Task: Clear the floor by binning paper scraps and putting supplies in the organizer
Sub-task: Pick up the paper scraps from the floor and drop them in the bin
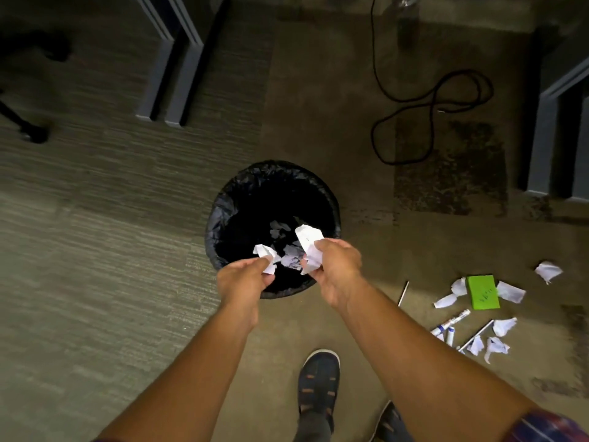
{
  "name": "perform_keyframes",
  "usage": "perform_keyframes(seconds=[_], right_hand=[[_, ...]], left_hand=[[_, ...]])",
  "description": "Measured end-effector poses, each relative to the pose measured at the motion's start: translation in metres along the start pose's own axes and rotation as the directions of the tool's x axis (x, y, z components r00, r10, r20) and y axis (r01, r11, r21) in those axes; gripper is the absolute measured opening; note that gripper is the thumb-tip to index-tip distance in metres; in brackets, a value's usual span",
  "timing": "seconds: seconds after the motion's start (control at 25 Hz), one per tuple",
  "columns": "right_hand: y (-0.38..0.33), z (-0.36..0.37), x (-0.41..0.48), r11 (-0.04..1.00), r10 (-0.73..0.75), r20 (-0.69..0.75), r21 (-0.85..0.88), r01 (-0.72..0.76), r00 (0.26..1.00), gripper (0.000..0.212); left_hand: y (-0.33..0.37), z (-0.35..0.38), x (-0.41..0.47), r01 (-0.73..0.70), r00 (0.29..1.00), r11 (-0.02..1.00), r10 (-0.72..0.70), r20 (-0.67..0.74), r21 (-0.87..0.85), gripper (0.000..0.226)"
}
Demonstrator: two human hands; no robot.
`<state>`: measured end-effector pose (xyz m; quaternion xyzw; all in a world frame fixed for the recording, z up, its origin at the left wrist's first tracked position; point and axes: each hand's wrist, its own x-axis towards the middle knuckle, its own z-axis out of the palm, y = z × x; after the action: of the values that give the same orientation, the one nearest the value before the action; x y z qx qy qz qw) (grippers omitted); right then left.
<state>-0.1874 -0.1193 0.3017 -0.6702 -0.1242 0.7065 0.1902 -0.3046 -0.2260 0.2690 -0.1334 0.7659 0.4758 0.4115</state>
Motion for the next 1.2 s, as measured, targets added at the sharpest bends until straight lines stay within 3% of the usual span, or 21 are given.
perform_keyframes(seconds=[0.24, 0.4, 0.64, 0.76, 1.08, 1.2], right_hand=[[-0.006, 0.004, 0.0, 0.994, 0.11, 0.109, 0.006, -0.111, 0.988, 0.026], [-0.011, -0.007, -0.006, 0.994, 0.102, 0.118, 0.028, -0.106, 0.988, 0.003], [-0.01, -0.04, -0.019, 0.998, 0.069, 0.134, -0.004, -0.069, 0.989, 0.018], [-0.007, -0.064, -0.027, 0.999, -0.003, 0.106, -0.053, 0.008, 0.994, 0.023], [0.055, -0.233, 0.015, 0.969, -0.115, -0.132, -0.235, 0.081, 0.985, 0.031], [0.068, -0.33, 0.051, 0.926, -0.203, -0.215, -0.358, 0.116, 0.955, 0.036]], left_hand=[[0.024, -0.005, 0.009, 0.063, 0.998, 0.994, -0.064, -0.005, -0.087, 0.01], [0.021, -0.006, -0.001, 0.081, 0.997, 0.995, -0.081, 0.006, -0.061, 0.017], [0.019, 0.008, -0.028, 0.02, 0.995, 0.998, -0.013, 0.094, -0.065, 0.017], [0.012, 0.022, -0.053, -0.037, 0.983, 0.999, 0.03, 0.181, 0.039, 0.015], [-0.108, 0.105, -0.105, -0.197, 0.922, 0.92, 0.056, 0.384, 0.339, 0.025], [-0.172, 0.146, -0.106, -0.312, 0.898, 0.808, 0.078, 0.433, 0.5, 0.026]])
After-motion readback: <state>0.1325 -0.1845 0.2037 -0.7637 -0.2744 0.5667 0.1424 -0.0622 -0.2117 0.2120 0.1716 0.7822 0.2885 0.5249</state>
